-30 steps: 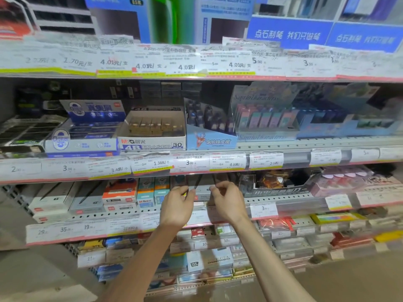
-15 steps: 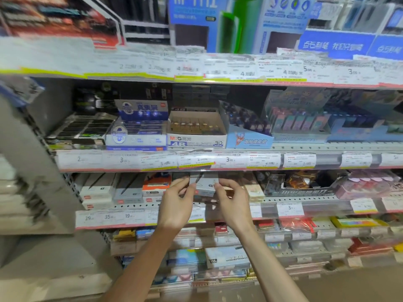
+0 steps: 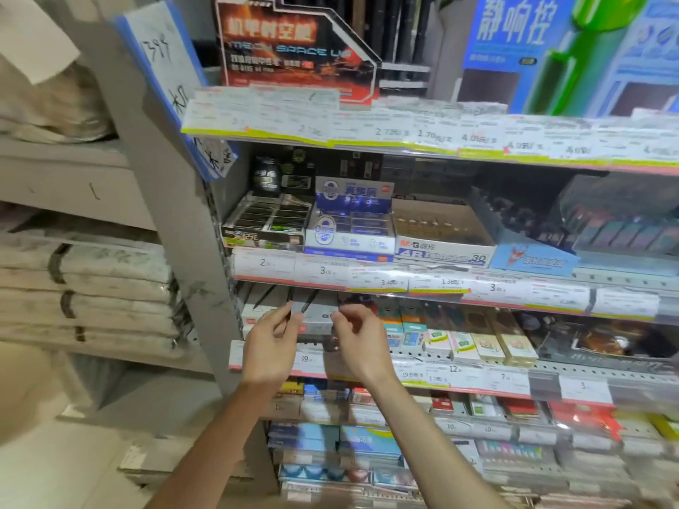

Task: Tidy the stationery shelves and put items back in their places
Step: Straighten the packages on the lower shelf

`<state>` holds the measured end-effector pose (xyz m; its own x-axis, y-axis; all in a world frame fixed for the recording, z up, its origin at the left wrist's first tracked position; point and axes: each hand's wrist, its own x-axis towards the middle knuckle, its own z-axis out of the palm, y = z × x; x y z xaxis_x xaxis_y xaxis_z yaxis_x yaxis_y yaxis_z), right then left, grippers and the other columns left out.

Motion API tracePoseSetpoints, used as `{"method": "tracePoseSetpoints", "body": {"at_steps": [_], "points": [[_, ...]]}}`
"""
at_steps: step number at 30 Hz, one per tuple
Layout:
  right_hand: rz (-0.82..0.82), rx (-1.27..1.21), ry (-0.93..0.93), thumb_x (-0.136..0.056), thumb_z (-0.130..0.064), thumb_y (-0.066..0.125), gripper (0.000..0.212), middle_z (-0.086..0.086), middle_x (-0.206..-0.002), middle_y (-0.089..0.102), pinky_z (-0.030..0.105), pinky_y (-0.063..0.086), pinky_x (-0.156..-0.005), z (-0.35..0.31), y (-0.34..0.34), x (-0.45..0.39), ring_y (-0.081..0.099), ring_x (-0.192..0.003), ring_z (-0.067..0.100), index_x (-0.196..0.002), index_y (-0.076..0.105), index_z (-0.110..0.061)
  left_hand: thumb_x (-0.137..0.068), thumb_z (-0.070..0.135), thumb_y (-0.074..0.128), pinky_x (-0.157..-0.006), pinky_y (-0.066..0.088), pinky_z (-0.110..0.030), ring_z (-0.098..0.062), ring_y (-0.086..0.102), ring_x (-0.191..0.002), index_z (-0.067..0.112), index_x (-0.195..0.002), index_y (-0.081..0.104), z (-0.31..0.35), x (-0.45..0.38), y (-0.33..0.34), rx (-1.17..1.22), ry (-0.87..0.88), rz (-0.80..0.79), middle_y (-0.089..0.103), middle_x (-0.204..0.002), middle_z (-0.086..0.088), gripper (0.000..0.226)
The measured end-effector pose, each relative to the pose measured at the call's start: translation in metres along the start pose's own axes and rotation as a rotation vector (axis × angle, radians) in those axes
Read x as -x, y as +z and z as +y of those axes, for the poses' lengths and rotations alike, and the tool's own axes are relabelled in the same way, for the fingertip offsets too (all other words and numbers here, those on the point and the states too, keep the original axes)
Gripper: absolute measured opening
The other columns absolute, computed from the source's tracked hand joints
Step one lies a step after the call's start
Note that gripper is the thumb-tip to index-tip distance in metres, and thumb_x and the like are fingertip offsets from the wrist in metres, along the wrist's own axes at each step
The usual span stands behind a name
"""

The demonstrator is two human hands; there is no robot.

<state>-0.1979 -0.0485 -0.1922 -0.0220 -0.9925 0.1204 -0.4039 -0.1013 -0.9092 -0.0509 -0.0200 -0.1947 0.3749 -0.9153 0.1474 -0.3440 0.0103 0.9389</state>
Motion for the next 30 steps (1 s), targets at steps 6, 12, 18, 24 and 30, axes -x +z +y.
{"method": "tracePoseSetpoints", "body": {"at_steps": [6,12,18,24,30], "points": [[-0.012,0.181,-0.063,-0.098,-0.033,0.058,0.029,-0.001,-0.115,0.06,0.03,0.049,-0.096,-0.003,0.017,0.003,0.061,-0.102,0.013,-0.12,0.067,-0.016,-0.099,0.029,0.053,-0.093,0.041,-0.019,-0.004,0.058,-0.103,0.017,-0.132,0.06,-0.017,-0.007,-0.012,-0.168,0.04,-0.056,0.061,-0.131,0.001,0.036],[-0.101,0.426,-0.168,-0.102,-0.037,0.048,0.035,0.0,-0.122,0.051,0.034,0.047,-0.096,-0.002,0.008,0.002,0.061,-0.103,0.019,-0.127,0.064,-0.018,-0.101,0.04,0.044,-0.097,0.035,-0.026,-0.005,0.053,-0.113,0.021,-0.136,0.057,-0.024,-0.007,-0.018,-0.519,0.188,-0.144,0.042,-0.146,0.012,0.042],[-0.022,0.695,-0.426,-0.096,-0.039,0.055,0.034,0.003,-0.113,0.058,0.036,0.045,-0.093,0.025,-0.032,-0.004,0.051,-0.109,0.024,-0.123,0.066,-0.021,-0.091,0.055,0.054,-0.102,0.036,-0.033,-0.011,0.039,-0.127,0.024,-0.132,0.059,-0.038,-0.015,-0.036,-0.724,0.466,-0.142,0.047,-0.136,0.007,0.052],[-0.258,0.879,-0.391,-0.096,-0.039,0.055,0.057,0.002,-0.155,0.036,0.042,0.034,-0.109,0.043,-0.05,-0.023,0.037,-0.136,0.029,-0.149,0.038,-0.026,-0.087,0.067,0.051,-0.11,0.015,-0.034,-0.022,0.036,-0.133,0.029,-0.144,0.045,-0.048,-0.041,-0.034,-0.887,0.54,-0.281,0.047,-0.14,0.0,0.069],[-0.202,0.815,-0.398,-0.096,-0.029,0.057,0.047,0.002,-0.15,0.043,0.04,0.034,-0.111,0.048,-0.042,-0.024,0.038,-0.135,0.029,-0.141,0.047,-0.023,-0.09,0.061,0.037,-0.099,0.025,-0.034,-0.023,0.049,-0.111,0.022,-0.133,0.057,-0.05,-0.053,-0.028,-0.959,0.61,-0.234,0.061,-0.118,0.0,0.062]]}}
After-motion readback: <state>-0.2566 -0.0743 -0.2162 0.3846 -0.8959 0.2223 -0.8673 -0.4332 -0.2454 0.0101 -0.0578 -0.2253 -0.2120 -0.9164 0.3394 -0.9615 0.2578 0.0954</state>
